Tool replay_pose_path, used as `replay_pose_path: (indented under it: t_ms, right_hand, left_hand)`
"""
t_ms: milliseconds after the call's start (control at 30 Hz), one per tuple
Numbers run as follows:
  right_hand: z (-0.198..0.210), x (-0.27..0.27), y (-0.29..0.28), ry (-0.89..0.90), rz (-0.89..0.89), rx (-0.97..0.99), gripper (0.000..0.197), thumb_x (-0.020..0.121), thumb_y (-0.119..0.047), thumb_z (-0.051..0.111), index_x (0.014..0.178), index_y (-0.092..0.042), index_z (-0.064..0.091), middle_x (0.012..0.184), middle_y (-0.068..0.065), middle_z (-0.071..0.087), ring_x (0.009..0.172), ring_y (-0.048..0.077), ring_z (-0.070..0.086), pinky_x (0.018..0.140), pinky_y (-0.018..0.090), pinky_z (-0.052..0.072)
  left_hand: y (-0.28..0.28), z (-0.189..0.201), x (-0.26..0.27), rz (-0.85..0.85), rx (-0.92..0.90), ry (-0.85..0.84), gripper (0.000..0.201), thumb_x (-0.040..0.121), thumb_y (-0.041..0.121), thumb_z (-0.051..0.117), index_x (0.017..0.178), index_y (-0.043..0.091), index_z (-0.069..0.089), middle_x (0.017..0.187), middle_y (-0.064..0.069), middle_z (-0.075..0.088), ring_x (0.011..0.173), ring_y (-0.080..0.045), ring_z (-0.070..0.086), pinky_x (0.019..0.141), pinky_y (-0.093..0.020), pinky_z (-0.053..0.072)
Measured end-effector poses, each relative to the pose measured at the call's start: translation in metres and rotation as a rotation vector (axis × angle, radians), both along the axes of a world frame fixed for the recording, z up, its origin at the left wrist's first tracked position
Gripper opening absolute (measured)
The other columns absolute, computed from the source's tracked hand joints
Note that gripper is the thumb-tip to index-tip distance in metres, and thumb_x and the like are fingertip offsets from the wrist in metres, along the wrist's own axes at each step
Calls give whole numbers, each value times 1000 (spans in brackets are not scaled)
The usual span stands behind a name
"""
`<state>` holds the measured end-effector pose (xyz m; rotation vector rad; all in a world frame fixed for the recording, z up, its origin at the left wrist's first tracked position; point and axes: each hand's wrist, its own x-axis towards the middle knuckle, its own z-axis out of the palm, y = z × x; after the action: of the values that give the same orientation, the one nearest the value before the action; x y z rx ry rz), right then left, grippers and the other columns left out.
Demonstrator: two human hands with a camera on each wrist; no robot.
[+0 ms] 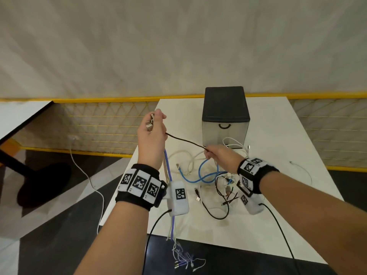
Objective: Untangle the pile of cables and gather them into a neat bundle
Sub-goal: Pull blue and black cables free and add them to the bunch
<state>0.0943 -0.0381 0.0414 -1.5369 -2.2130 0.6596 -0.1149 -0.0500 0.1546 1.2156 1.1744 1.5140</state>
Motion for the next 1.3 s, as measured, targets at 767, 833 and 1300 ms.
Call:
replay_pose_path:
  t_ms: [767,833,1300]
  right_hand:
    - [126,3,8,61,-57,224,34,100,-30,42,132,-33,54,104,-7,56,57,15,67,65,21,52]
    - [115,7,9,139,-56,160,31,100,-27,43,128,-28,56,106,-2,57,64,15,69,68,27,57]
    - [55,27,8,224,-193,-241,25,103,-24,31,117,-20,51,121,-7,53,67,35,70,59,40,60]
  left_hand:
    - [1,13,25,-371,-257,223,21,87,28,72,99,12,74,47,10,34,42,-7,27,38,-18,23]
    - [2,16,27,-359,-249,241,9,86,22,72,91,15,74,46,11,34,42,-7,28,39,-17,24]
    - [20,7,12,115,42,561,52,90,10,63,138,25,52,86,11,61,69,-6,53,63,-3,41]
